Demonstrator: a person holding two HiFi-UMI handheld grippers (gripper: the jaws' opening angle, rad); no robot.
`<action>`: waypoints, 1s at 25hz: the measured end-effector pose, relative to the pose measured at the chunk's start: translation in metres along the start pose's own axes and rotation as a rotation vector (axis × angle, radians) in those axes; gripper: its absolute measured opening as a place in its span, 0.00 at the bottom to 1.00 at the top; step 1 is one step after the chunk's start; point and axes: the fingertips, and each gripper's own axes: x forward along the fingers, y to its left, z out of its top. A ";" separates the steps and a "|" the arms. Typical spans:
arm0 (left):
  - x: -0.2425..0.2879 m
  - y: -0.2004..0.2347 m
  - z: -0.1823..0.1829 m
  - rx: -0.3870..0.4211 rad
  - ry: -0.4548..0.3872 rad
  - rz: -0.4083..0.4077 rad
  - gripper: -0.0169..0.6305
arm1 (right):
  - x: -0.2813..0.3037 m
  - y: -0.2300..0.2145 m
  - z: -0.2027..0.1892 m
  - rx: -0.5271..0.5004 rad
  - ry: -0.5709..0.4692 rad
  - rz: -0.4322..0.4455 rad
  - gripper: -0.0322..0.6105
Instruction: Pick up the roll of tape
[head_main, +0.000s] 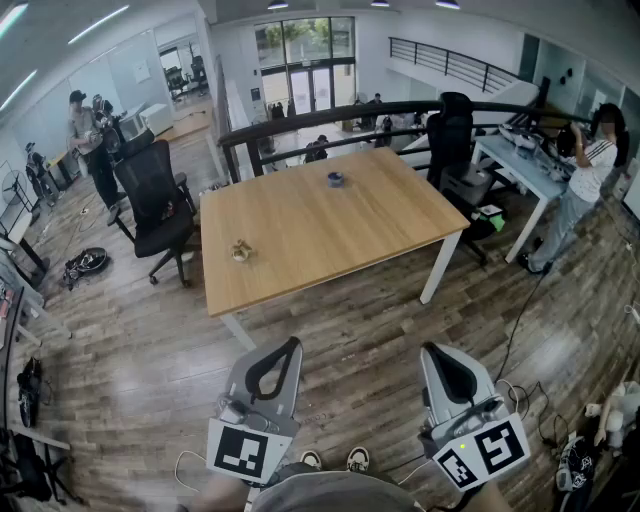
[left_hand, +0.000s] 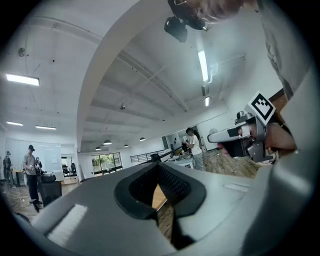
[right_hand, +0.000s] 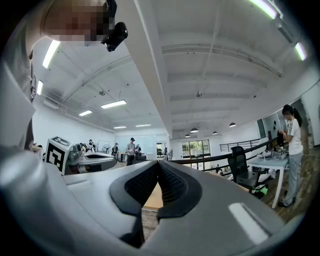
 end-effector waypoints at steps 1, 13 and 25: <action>0.001 -0.001 0.000 0.001 0.001 -0.003 0.03 | 0.000 -0.001 -0.001 0.004 0.001 0.000 0.07; 0.007 -0.010 0.004 -0.046 -0.010 -0.005 0.03 | -0.004 -0.015 -0.004 -0.001 0.016 -0.011 0.07; 0.023 -0.022 0.010 -0.046 -0.066 0.018 0.29 | -0.018 -0.046 -0.014 0.009 0.029 -0.017 0.07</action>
